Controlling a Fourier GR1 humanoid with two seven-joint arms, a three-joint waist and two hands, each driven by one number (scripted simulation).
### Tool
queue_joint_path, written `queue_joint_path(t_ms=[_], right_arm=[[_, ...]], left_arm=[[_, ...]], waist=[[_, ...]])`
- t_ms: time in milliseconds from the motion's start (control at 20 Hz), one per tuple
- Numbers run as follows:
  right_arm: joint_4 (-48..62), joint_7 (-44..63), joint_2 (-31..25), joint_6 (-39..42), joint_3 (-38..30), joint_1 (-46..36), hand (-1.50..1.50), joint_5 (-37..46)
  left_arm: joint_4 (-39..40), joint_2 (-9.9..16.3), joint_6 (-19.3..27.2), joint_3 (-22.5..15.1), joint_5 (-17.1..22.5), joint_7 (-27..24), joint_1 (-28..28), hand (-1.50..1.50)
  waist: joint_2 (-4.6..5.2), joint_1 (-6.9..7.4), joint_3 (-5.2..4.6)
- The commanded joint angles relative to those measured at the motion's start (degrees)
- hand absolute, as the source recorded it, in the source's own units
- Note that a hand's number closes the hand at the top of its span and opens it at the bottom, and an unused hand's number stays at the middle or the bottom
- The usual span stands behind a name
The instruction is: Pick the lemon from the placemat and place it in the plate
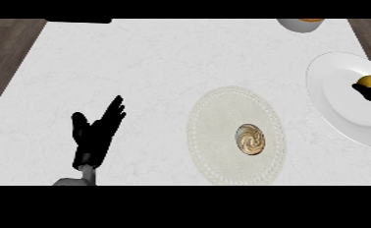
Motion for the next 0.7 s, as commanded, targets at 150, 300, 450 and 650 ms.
queue_joint_path(t_ms=[150, 300, 450, 650], right_arm=[[3.26, -14.13, -0.67, 4.15, -11.25, 0.96, -1.5, -10.11], [6.28, -12.7, -5.77, 10.74, -12.94, -0.4, -1.5, -11.89], [7.2, -15.8, -5.11, 19.59, -13.92, 3.55, -1.5, -14.23], [8.78, -21.11, -5.8, 30.03, -13.7, 10.61, -1.5, -14.75]], left_arm=[[-0.73, -0.05, 0.13, 0.81, 0.82, 1.55, -0.83, 0.0], [-1.56, -0.57, 0.96, 0.02, -0.33, 0.97, 0.39, 0.0], [0.28, 0.59, 1.09, 2.07, 0.13, 2.74, -2.13, 0.0], [-0.25, -1.06, 1.4, 0.03, -1.22, -0.02, 1.06, 0.0]], waist=[[-0.11, -0.84, -0.08], [-0.42, -1.05, -0.23], [-0.73, -1.99, -0.33], [-0.88, -2.35, -0.35]])
